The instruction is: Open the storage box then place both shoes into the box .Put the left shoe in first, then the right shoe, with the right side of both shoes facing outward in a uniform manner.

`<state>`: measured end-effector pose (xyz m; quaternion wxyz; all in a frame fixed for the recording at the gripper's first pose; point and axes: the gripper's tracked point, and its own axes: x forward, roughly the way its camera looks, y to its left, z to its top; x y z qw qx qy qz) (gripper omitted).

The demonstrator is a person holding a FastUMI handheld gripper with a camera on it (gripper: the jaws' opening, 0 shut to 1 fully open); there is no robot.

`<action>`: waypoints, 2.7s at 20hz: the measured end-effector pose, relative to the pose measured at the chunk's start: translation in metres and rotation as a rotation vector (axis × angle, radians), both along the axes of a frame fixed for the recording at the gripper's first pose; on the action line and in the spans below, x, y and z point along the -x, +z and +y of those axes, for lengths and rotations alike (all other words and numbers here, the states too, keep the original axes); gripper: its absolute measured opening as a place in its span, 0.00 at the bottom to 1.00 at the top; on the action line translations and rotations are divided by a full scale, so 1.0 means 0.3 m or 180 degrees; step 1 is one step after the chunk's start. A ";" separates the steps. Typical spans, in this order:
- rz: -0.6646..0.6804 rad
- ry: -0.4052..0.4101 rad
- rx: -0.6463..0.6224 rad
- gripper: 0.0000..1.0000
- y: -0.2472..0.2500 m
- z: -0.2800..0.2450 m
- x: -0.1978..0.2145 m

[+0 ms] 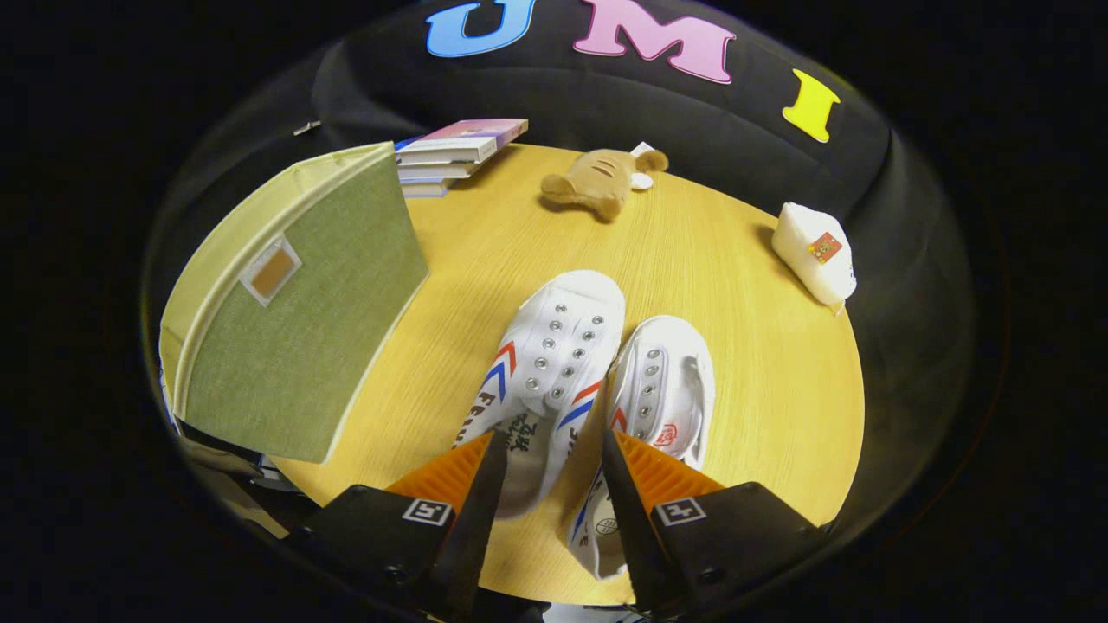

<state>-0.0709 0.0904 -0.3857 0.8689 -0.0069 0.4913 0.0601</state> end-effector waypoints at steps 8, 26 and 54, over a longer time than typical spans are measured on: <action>-0.0208 -0.0325 0.0041 0.53 -0.085 -0.001 -0.072; -0.0358 -0.0764 -0.1018 0.05 0.063 0.027 -0.140; -0.0022 -0.0459 -0.1837 0.05 0.492 0.849 -0.228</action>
